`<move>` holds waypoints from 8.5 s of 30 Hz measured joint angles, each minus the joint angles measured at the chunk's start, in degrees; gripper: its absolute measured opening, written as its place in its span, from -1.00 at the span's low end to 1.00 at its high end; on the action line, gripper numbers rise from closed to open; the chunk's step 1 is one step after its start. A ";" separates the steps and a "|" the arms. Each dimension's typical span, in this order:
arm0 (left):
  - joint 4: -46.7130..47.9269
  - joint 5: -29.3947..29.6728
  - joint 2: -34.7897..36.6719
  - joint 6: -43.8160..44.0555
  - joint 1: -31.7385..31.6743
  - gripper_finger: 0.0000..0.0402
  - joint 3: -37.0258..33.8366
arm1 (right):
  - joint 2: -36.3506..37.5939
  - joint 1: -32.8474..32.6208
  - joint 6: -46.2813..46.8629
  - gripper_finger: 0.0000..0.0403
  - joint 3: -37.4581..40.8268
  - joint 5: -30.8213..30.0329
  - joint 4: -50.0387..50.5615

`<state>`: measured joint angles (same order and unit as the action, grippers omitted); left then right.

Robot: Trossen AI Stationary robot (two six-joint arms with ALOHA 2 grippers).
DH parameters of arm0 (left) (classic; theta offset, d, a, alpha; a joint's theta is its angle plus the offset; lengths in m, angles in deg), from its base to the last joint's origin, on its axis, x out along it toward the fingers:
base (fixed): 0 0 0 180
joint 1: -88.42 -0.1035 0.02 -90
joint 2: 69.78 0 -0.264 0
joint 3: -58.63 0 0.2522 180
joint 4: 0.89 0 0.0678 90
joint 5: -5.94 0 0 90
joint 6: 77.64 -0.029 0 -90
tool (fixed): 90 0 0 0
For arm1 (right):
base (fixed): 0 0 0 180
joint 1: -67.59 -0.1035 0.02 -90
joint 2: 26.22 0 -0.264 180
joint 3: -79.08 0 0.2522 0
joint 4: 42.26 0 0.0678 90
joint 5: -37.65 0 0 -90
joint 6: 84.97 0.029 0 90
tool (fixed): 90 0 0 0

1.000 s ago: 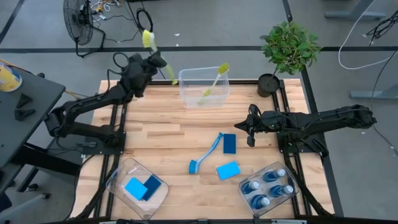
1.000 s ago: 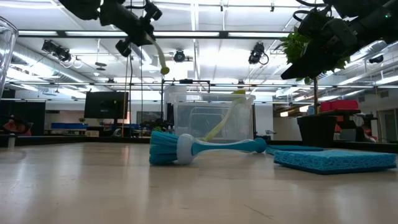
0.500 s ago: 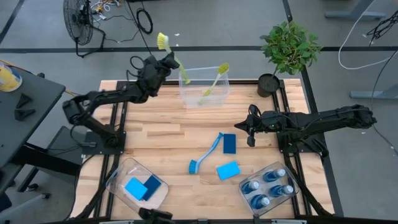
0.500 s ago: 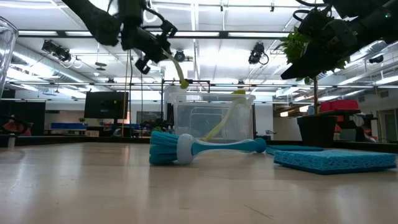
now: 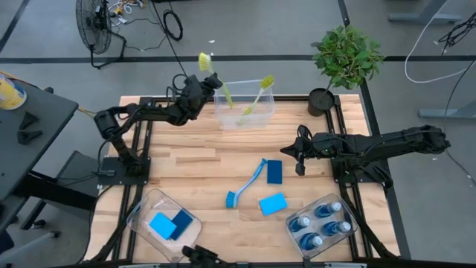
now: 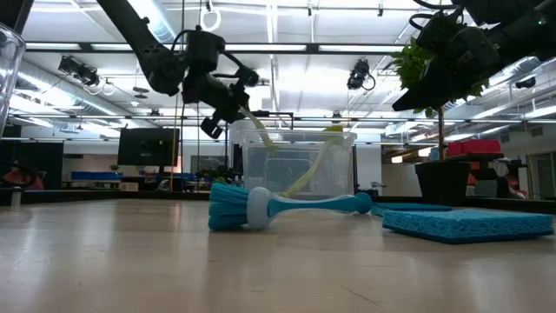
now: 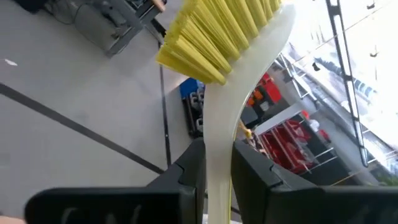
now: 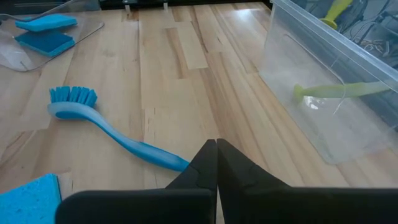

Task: Pick & Place Kitchen Sink Supplies
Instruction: Put the yellow dish brush into the top center transparent bin, then put the blue dish brush into the top center transparent bin

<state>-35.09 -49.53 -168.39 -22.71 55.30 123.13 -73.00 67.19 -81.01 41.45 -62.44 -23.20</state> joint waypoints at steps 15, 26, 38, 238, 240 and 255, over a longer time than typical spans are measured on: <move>0.22 -4.80 -2.38 1.49 -0.02 -0.59 0.04 | 0.00 0.02 0.35 -0.98 0.01 -1.97 0.02; 1.15 -9.39 -2.35 3.25 0.00 -0.18 0.04 | 0.00 0.00 1.41 -0.98 0.01 -2.01 0.02; 0.94 -11.22 -2.25 3.27 -0.20 0.22 0.04 | -0.02 0.01 1.55 -0.98 0.01 -1.97 0.02; 96.38 -22.81 45.39 -49.69 12.72 -0.38 30.29 | -49.77 8.17 -3.51 -0.72 -37.85 11.83 -15.35; 96.33 -24.28 45.88 -48.78 12.72 -0.38 30.29 | -49.75 8.85 -3.93 -0.72 -39.49 9.54 -15.38; 87.07 -26.90 47.51 -47.59 12.74 -0.38 18.22 | -49.59 22.16 -10.97 -0.72 -51.33 6.22 -7.96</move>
<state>51.98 -76.42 -120.89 -70.29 68.04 141.36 -122.60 89.34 -91.97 -9.88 -56.21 -31.16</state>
